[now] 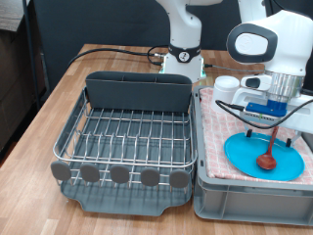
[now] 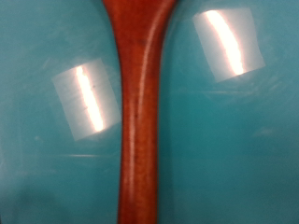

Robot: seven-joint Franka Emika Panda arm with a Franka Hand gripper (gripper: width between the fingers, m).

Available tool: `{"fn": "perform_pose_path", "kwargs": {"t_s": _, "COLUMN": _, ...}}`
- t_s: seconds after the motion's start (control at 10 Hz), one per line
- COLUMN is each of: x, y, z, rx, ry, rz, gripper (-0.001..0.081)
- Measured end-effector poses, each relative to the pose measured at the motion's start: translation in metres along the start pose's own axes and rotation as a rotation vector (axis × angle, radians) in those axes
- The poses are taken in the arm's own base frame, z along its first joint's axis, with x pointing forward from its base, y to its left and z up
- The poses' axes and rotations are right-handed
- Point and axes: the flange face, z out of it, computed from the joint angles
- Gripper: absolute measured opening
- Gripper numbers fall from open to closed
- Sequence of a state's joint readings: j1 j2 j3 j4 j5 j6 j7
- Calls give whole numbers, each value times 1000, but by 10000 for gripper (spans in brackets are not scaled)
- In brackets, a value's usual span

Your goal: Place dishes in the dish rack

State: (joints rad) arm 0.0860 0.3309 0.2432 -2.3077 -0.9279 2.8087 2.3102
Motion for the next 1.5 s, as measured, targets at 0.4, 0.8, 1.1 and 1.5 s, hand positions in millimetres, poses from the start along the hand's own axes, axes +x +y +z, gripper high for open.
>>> {"fn": "perform_pose_path", "kwargs": {"t_s": 0.4, "x": -1, "y": 1, "z": 0, "rx": 5, "ry": 9, "rz": 6, "gripper": 548}}
{"fn": "perform_pose_path", "kwargs": {"t_s": 0.8, "x": -1, "y": 2, "z": 0, "rx": 13, "ry": 16, "rz": 3, "gripper": 174}}
{"fn": "perform_pose_path", "kwargs": {"t_s": 1.1, "x": 4, "y": -8, "z": -10, "rx": 33, "ry": 24, "rz": -2, "gripper": 89}}
{"fn": "perform_pose_path", "kwargs": {"t_s": 1.5, "x": 29, "y": -26, "z": -59, "rx": 9, "ry": 47, "rz": 39, "gripper": 89}}
